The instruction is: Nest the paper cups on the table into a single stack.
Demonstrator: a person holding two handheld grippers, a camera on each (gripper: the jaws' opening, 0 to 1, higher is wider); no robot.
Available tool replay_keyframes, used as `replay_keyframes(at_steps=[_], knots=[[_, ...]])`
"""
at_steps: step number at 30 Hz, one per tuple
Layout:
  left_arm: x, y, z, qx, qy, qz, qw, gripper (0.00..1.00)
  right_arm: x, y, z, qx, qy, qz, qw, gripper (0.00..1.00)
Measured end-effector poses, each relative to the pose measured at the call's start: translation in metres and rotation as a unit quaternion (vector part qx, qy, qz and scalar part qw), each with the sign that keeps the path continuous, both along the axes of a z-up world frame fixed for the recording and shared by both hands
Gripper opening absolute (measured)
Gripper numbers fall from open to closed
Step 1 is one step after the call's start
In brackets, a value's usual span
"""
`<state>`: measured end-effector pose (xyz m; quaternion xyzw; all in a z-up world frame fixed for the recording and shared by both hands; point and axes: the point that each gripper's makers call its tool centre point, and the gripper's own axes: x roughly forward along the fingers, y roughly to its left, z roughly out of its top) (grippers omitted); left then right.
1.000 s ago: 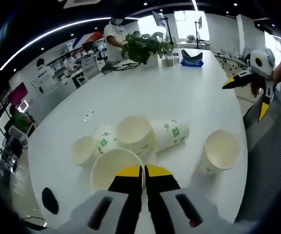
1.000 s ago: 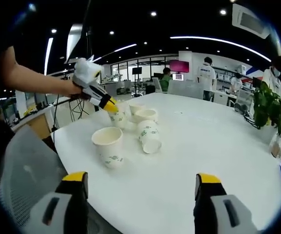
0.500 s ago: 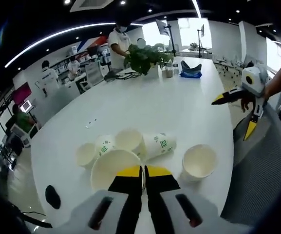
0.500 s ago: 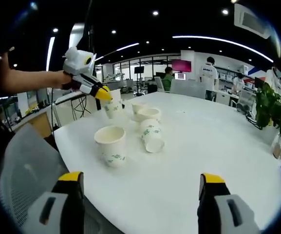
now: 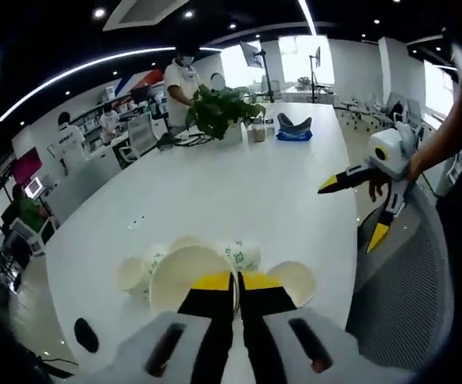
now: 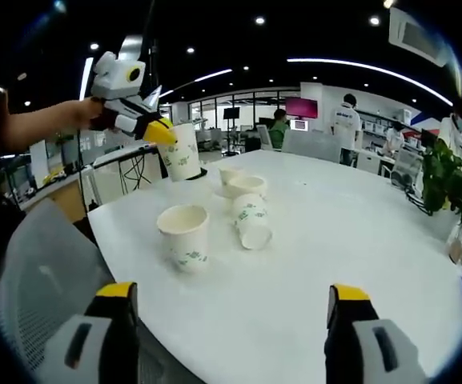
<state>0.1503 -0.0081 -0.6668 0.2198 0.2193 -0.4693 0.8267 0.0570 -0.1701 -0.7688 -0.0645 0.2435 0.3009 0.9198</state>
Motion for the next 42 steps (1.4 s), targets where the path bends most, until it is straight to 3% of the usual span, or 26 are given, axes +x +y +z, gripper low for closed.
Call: replay_keyframes(at_steps=[4, 13, 37, 42], knots=[[-0.011, -0.013, 0.006, 0.000, -0.001, -0.016, 0.9999, 0.00, 0.001, -0.001, -0.001, 0.000, -0.001, -0.002, 1.0000, 1.00], [-0.028, -0.034, 0.003, 0.003, 0.007, -0.049, 0.9988, 0.00, 0.000, -0.001, 0.000, -0.002, 0.000, -0.005, 1.0000, 0.99], [-0.048, -0.057, -0.034, 0.015, 0.043, -0.087, 0.9952, 0.00, 0.002, -0.004, -0.001, -0.002, 0.001, -0.010, 1.0000, 0.98], [-0.051, -0.058, -0.046, 0.032, 0.047, -0.102, 0.9932, 0.00, 0.001, -0.003, -0.001, -0.005, 0.001, -0.009, 0.9999, 0.98]])
